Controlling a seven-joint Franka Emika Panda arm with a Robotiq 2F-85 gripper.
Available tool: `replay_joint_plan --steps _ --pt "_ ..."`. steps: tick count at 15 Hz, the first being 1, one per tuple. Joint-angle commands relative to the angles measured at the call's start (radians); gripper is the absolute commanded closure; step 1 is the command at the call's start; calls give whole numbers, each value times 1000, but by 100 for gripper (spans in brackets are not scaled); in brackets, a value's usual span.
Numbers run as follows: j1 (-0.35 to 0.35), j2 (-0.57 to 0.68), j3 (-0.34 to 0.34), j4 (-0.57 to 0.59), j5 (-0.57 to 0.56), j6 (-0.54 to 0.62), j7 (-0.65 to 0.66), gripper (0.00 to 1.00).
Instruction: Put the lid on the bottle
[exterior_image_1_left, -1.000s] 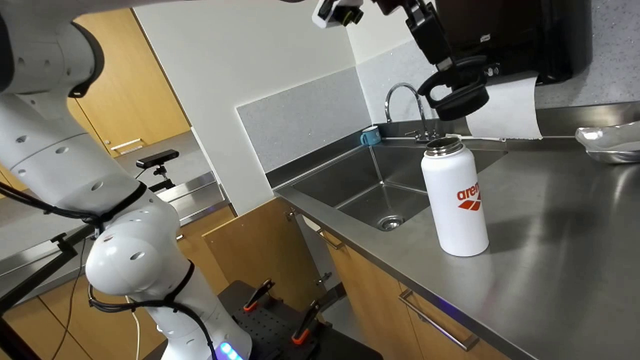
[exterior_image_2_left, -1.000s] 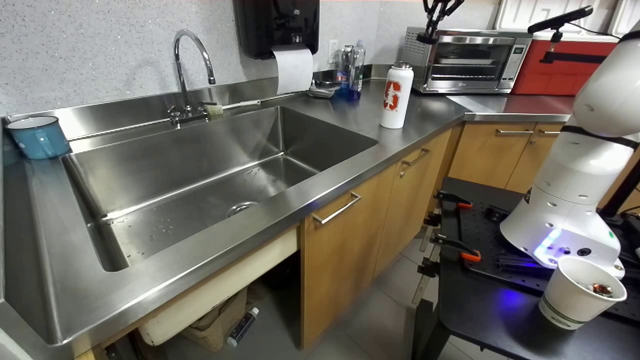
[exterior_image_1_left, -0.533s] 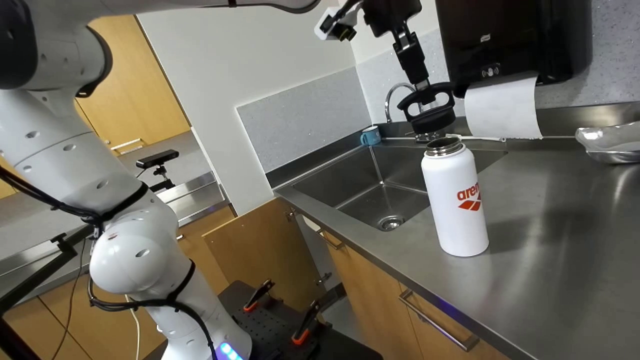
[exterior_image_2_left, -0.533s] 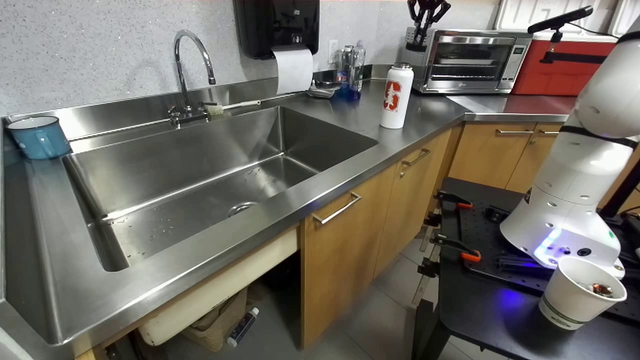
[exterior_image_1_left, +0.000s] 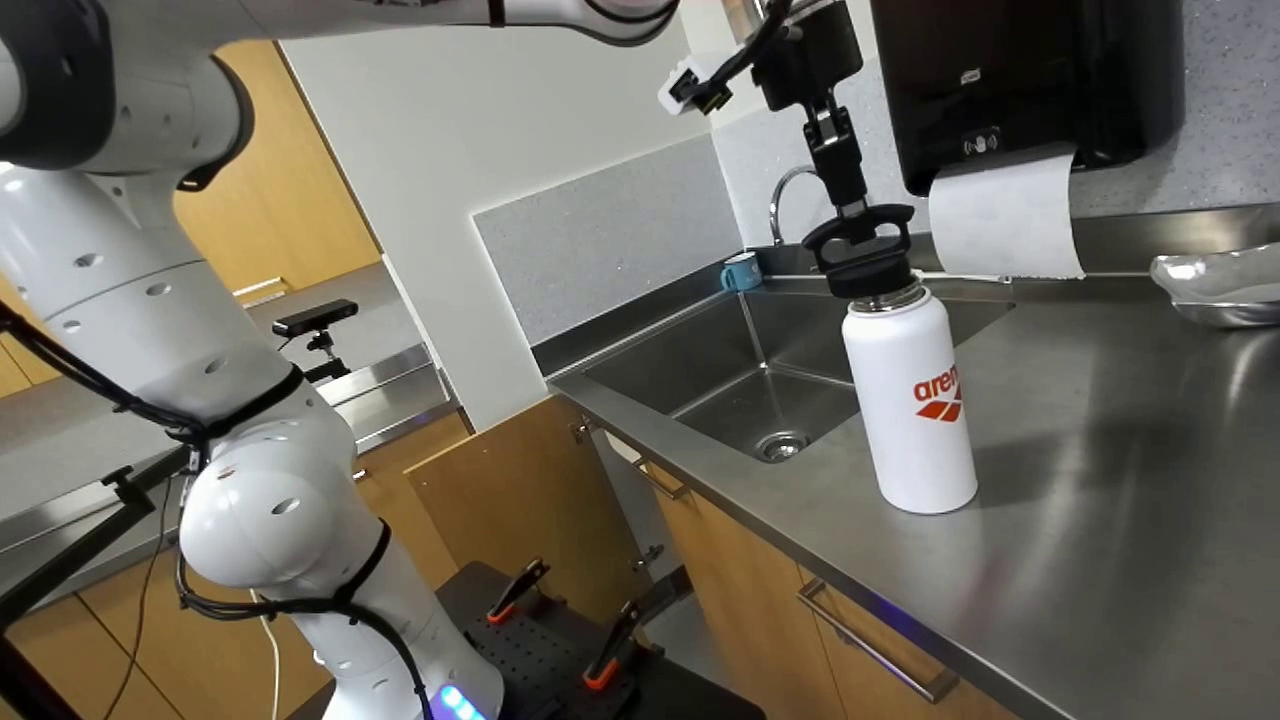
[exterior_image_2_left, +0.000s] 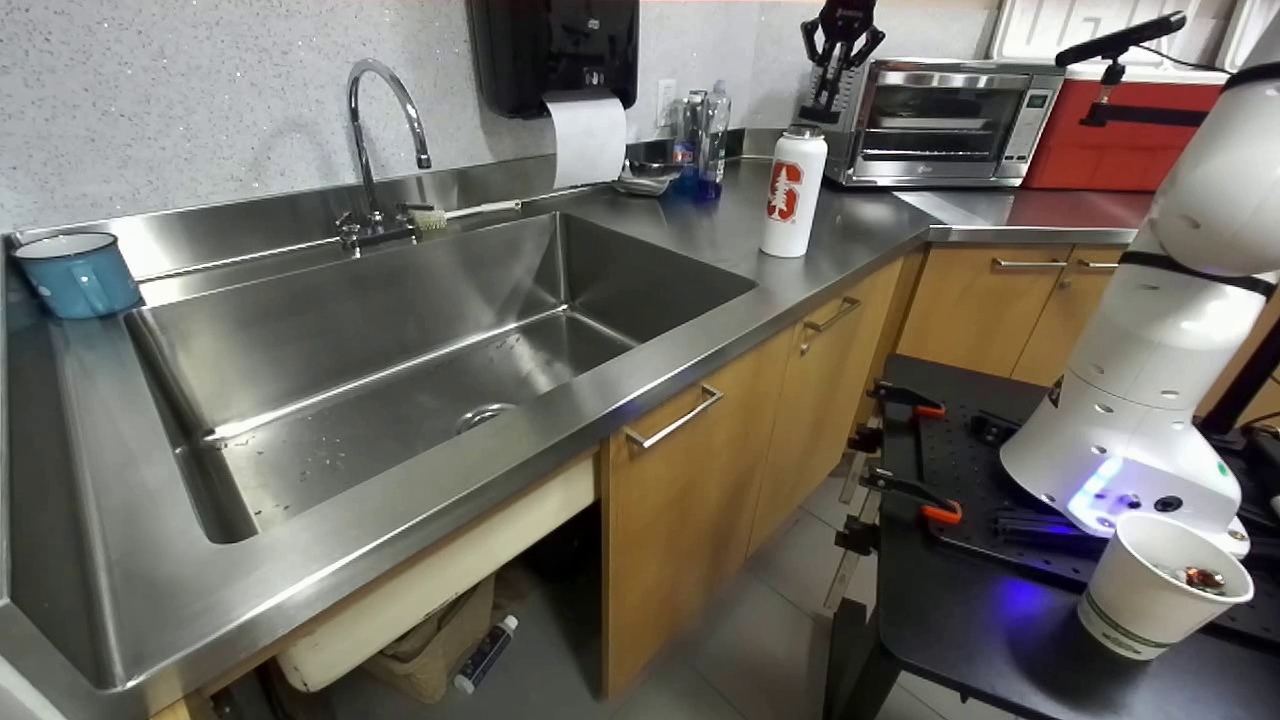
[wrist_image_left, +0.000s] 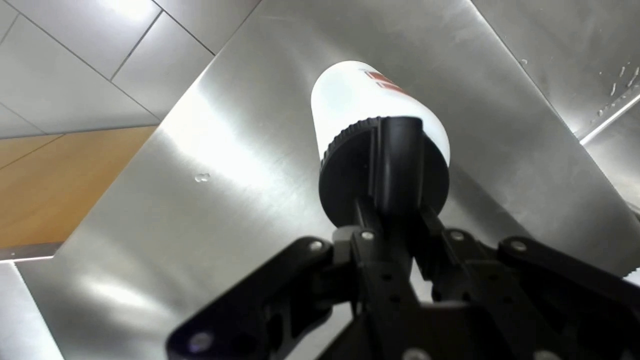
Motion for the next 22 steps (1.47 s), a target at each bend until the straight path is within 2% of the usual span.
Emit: replay_joint_plan --steps 1,8,22 --pt "2 25 -7 23 36 22 -14 95" --pt "1 59 -9 31 45 101 0 95" --pt "8 73 0 77 0 -42 14 95"
